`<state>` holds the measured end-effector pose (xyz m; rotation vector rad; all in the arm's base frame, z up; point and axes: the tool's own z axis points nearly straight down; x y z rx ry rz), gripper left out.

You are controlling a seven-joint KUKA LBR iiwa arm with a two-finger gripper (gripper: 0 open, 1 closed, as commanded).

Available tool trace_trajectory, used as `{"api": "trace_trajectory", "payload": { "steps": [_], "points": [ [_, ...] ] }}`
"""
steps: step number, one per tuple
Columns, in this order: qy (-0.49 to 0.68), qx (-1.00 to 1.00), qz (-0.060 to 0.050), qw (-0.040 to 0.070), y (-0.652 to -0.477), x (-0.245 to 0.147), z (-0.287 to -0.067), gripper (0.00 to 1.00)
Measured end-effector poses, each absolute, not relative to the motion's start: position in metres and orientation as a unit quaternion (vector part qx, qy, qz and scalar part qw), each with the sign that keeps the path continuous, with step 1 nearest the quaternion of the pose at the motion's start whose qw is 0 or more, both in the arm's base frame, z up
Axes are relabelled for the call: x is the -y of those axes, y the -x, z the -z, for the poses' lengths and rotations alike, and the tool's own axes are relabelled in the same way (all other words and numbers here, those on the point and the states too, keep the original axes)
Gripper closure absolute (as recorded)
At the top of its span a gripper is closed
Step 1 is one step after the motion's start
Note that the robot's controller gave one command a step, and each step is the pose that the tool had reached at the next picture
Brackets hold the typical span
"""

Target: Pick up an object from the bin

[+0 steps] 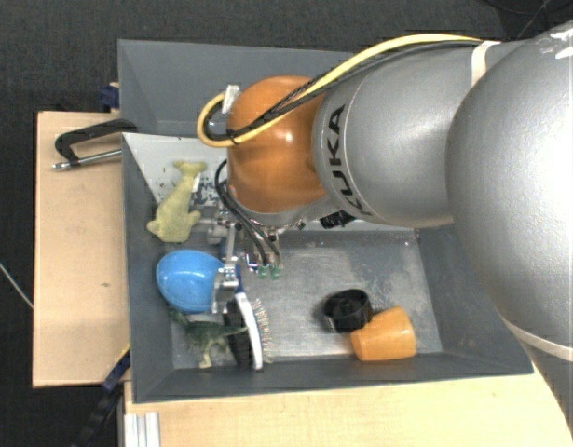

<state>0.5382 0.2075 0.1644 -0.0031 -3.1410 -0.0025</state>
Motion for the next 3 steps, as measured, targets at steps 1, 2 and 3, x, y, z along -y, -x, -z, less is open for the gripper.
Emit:
{"api": "trace_trajectory", "payload": {
  "steps": [1,2,3],
  "points": [
    [-0.009,1.0,0.005,-0.005,-0.558,-0.2,-0.075,0.0],
    [-0.009,1.0,0.009,-0.011,-0.562,-0.203,-0.084,1.0],
    [0.011,1.0,0.003,-0.007,-0.575,-0.212,-0.22,1.0]
  ]
}}
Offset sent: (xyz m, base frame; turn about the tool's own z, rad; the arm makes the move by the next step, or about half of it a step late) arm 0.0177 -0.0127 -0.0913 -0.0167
